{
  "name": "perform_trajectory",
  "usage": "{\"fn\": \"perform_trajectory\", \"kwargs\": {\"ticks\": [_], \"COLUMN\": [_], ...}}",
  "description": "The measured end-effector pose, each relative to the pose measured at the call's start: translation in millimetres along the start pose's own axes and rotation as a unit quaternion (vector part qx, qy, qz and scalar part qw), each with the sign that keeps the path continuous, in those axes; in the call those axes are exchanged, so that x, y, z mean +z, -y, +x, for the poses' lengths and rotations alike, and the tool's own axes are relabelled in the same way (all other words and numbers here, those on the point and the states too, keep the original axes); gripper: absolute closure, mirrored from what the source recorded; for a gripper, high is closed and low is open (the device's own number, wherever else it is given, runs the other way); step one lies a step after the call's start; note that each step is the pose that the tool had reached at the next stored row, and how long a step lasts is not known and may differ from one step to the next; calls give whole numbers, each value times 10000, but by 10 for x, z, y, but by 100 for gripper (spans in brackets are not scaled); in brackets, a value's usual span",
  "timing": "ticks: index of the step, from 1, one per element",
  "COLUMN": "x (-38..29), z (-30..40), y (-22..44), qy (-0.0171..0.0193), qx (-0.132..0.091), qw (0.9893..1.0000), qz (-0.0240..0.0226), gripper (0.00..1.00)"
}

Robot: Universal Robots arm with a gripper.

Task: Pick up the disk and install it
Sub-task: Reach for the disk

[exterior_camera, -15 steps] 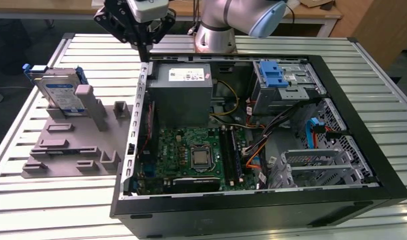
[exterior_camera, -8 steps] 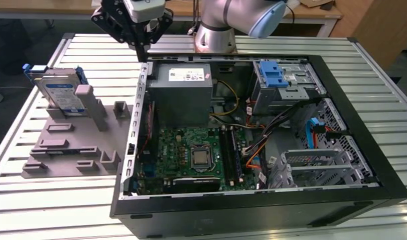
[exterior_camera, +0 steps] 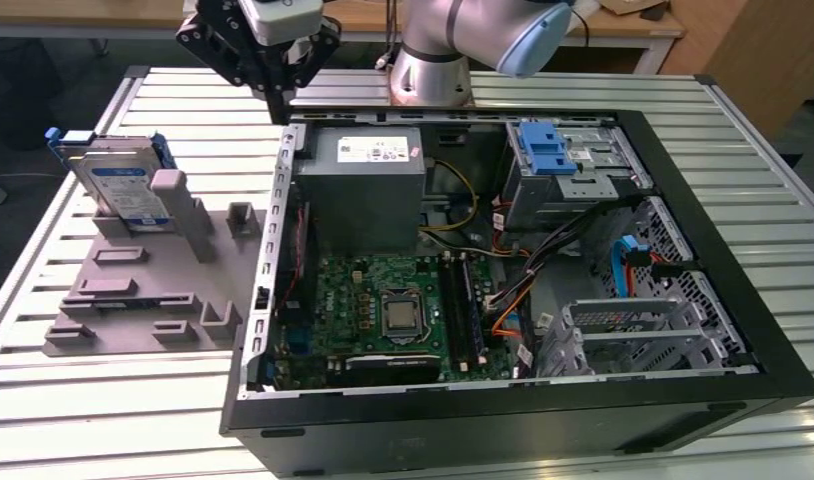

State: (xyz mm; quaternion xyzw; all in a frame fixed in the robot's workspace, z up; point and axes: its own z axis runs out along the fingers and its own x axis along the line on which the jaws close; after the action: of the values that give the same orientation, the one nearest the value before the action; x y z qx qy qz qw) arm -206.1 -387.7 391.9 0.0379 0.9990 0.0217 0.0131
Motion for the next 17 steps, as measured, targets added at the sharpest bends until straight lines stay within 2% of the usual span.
{"fn": "perform_trajectory", "kwargs": {"ticks": [17], "x": [2], "z": [69], "y": [5], "qy": [0], "qx": [0], "qw": [10000], "qz": [0], "gripper": [89]}}
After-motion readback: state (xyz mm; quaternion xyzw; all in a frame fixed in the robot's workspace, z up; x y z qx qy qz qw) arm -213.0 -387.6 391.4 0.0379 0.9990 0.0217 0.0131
